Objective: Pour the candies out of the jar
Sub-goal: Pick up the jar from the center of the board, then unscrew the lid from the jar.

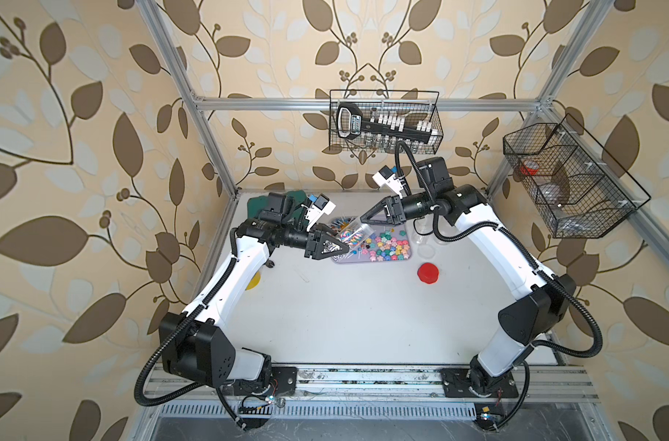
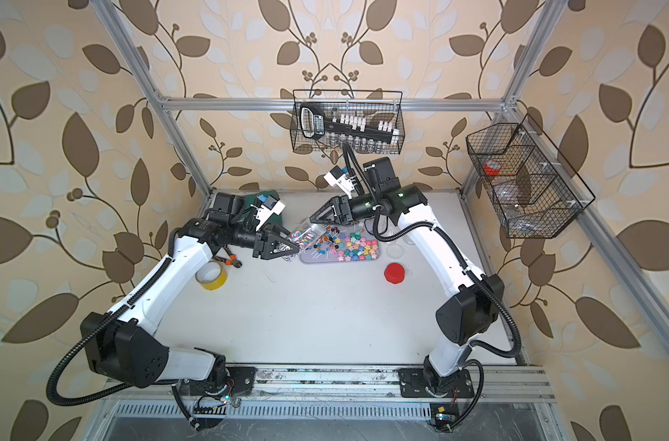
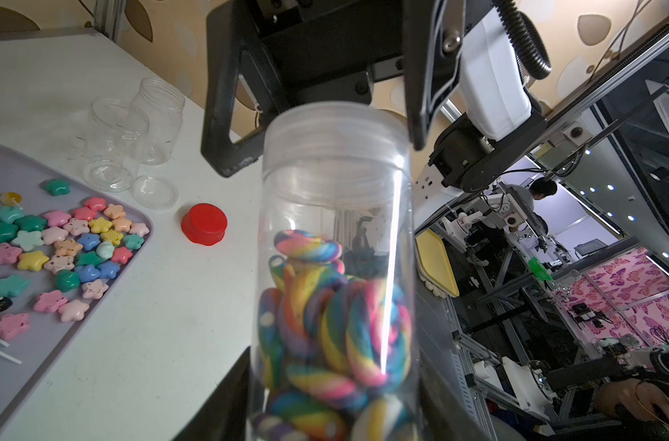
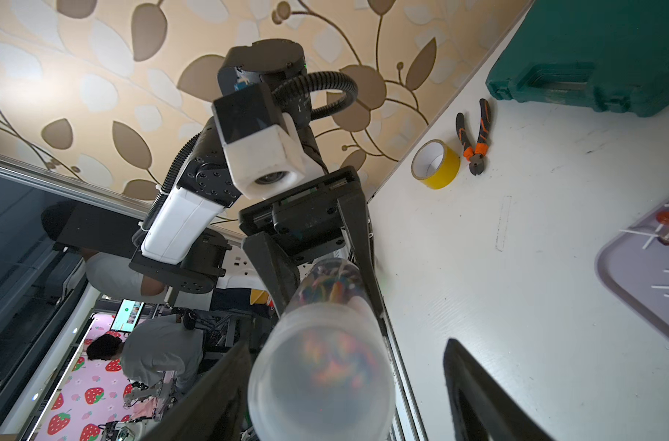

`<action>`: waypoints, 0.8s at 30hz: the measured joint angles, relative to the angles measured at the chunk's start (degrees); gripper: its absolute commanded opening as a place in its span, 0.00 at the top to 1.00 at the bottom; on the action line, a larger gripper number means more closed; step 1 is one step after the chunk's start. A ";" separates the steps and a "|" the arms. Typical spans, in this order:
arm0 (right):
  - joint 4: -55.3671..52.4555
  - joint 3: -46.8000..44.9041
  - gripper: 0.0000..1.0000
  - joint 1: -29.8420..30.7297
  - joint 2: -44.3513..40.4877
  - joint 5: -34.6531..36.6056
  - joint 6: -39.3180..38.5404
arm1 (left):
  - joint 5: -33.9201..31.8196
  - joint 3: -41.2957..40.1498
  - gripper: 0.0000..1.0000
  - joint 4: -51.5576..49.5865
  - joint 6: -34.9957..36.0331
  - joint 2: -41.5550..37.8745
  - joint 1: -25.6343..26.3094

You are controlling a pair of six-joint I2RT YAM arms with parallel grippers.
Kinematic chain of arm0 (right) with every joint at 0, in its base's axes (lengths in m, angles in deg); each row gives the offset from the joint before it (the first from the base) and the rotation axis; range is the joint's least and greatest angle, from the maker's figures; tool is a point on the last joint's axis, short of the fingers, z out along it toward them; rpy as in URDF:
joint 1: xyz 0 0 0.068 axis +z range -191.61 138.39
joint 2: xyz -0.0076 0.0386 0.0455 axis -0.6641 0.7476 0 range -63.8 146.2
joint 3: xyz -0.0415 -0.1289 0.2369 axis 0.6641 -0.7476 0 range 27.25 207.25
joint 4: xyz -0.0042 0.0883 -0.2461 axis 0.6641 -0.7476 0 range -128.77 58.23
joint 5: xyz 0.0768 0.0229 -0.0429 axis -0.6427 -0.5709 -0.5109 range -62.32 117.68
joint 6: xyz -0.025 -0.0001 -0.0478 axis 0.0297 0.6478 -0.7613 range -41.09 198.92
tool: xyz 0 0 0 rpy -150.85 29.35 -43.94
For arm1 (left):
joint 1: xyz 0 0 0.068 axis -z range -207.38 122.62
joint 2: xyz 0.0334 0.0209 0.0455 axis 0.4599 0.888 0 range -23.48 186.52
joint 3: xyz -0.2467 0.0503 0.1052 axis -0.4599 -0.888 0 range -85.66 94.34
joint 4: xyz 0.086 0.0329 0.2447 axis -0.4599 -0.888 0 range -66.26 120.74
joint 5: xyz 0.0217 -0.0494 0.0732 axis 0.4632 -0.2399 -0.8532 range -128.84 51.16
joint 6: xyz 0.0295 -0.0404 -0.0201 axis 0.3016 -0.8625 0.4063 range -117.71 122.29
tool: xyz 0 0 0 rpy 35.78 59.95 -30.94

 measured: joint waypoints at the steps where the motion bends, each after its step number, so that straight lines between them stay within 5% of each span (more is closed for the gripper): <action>1: 0.00 0.00 0.23 -0.28 0.00 -0.02 0.00 | -0.17 0.00 0.55 -0.50 0.22 0.00 0.00; 14: -6.62 1.14 0.18 -6.86 0.02 -0.87 -1.57 | -16.33 1.99 0.50 -4.76 4.81 -3.85 4.59; 24: -9.53 -0.15 0.22 -6.82 -0.26 -2.29 -5.68 | -19.80 1.99 0.54 -6.23 10.80 -6.82 5.25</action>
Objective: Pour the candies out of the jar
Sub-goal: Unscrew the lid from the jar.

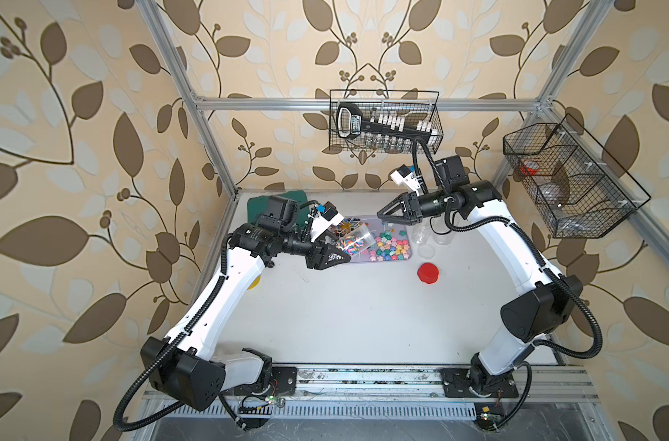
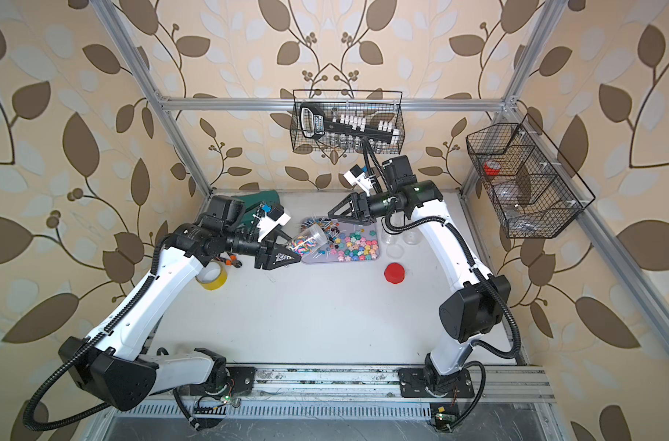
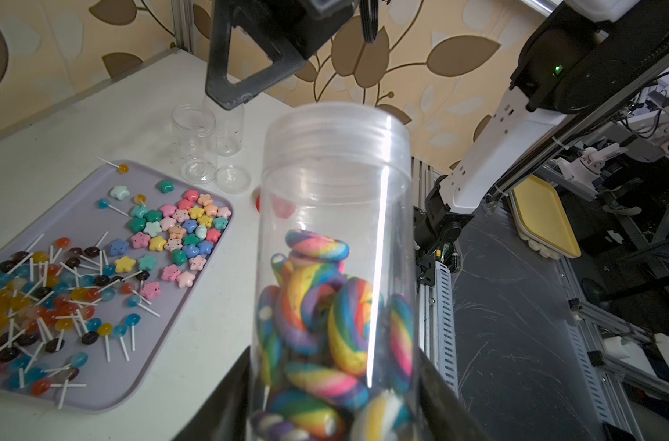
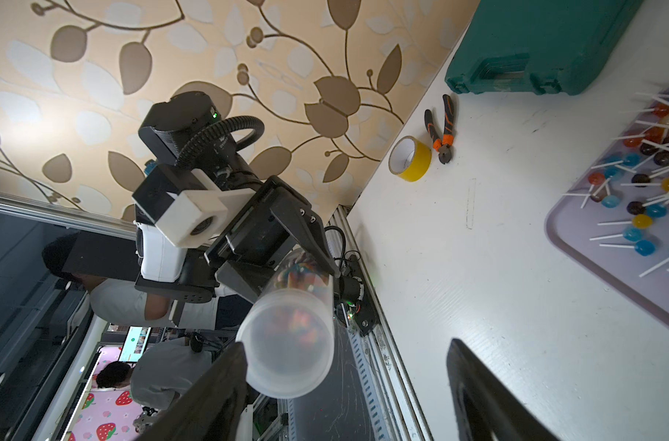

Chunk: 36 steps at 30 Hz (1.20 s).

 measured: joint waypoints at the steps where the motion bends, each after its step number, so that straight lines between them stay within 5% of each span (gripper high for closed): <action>1: -0.15 -0.74 0.22 0.07 -0.24 -0.28 -0.57 | -0.02 0.00 0.54 -0.11 0.55 -0.13 0.00; 36: -2.99 -2.84 0.31 8.28 -1.20 -1.09 -5.97 | -0.20 0.02 0.55 -2.03 4.15 1.29 0.42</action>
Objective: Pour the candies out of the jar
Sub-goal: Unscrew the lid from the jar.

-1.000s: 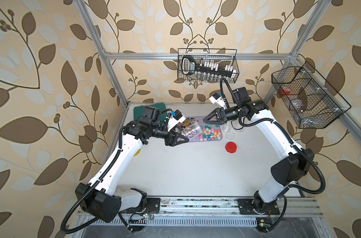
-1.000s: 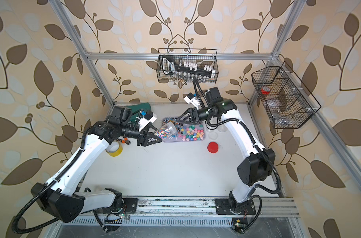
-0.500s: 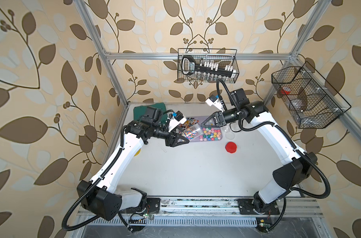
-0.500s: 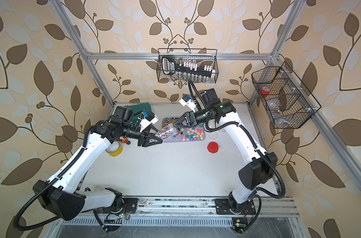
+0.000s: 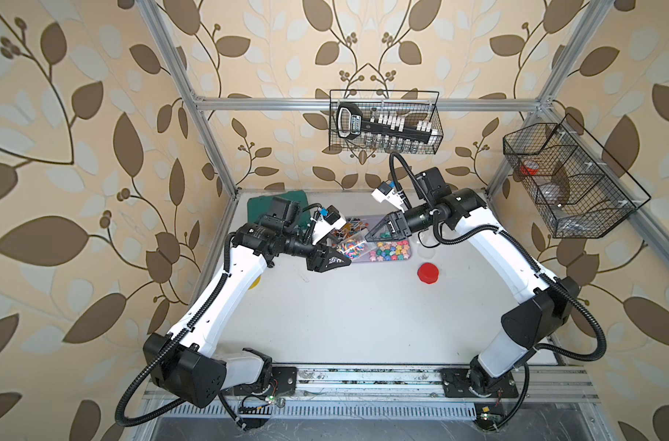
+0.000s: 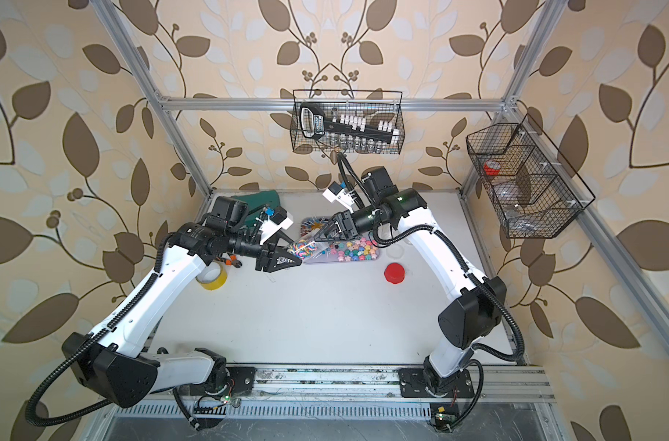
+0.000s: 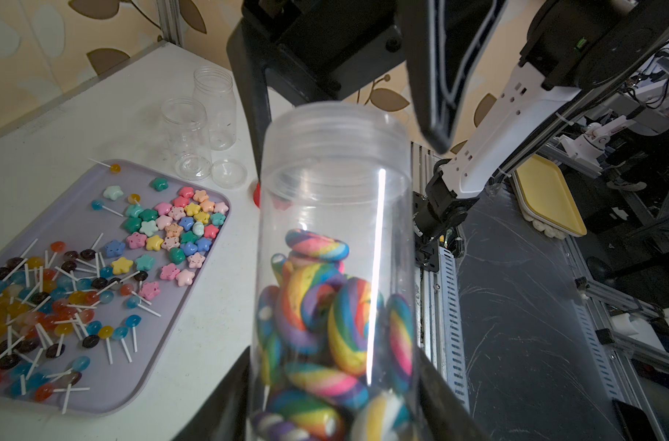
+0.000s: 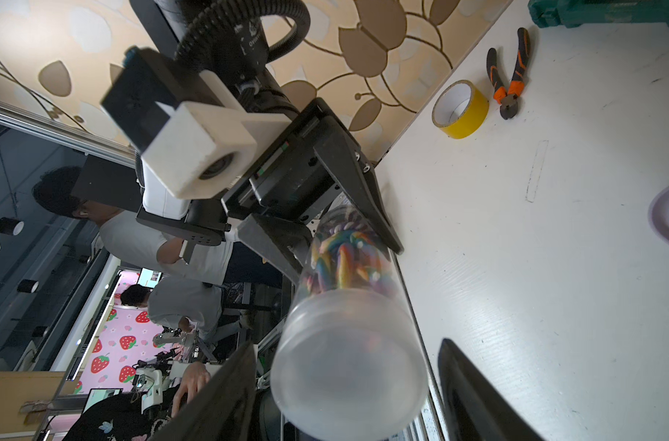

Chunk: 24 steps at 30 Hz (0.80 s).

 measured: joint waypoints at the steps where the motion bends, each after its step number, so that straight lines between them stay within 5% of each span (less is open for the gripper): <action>1: -0.07 0.00 0.33 0.11 0.07 0.02 0.00 | 0.00 0.00 0.55 0.00 0.00 0.00 0.00; 13: -0.63 0.63 0.47 0.39 0.11 0.87 0.04 | 0.02 0.00 0.55 0.42 0.17 -0.02 0.00; 24: -0.85 1.97 0.33 0.44 0.11 2.78 0.02 | 0.07 0.00 0.55 0.81 0.22 -0.02 0.00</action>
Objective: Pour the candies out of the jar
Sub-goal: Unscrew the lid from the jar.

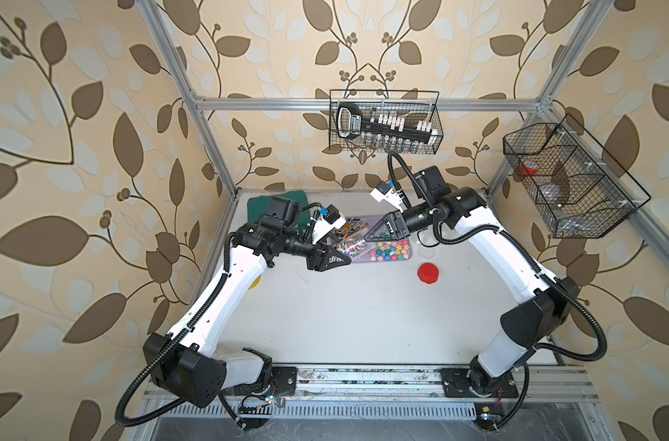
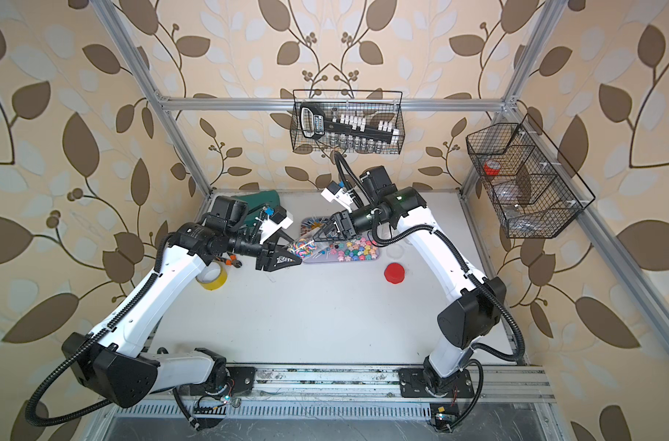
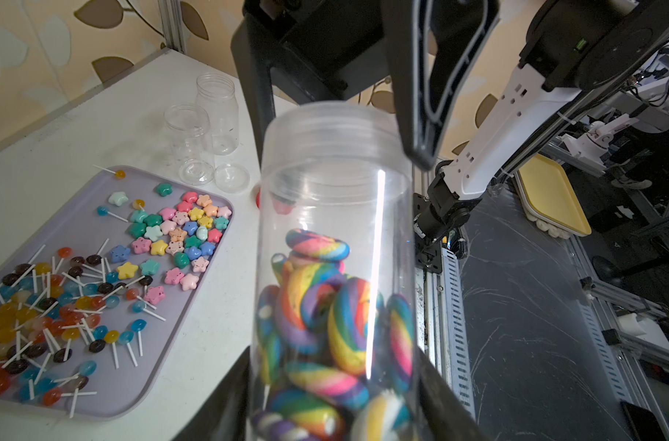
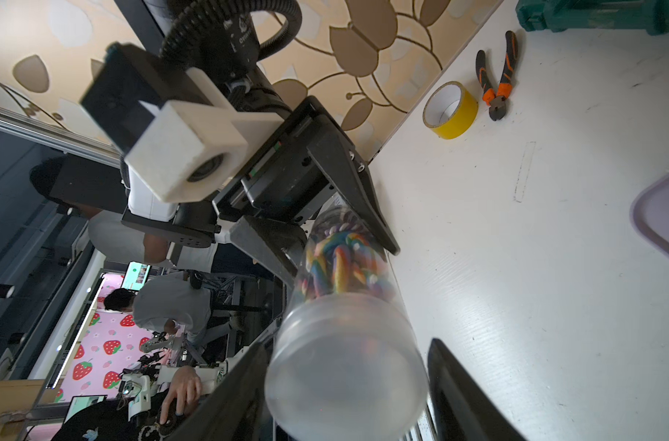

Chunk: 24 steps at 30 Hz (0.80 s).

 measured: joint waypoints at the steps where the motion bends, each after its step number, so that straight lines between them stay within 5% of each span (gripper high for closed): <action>1: -0.04 0.17 0.32 0.00 0.00 0.24 0.00 | 0.00 0.00 0.55 0.00 0.00 0.00 0.00; 24: -0.72 1.44 0.37 0.00 0.13 2.49 -0.04 | -0.11 0.00 0.56 0.59 -0.31 0.00 0.00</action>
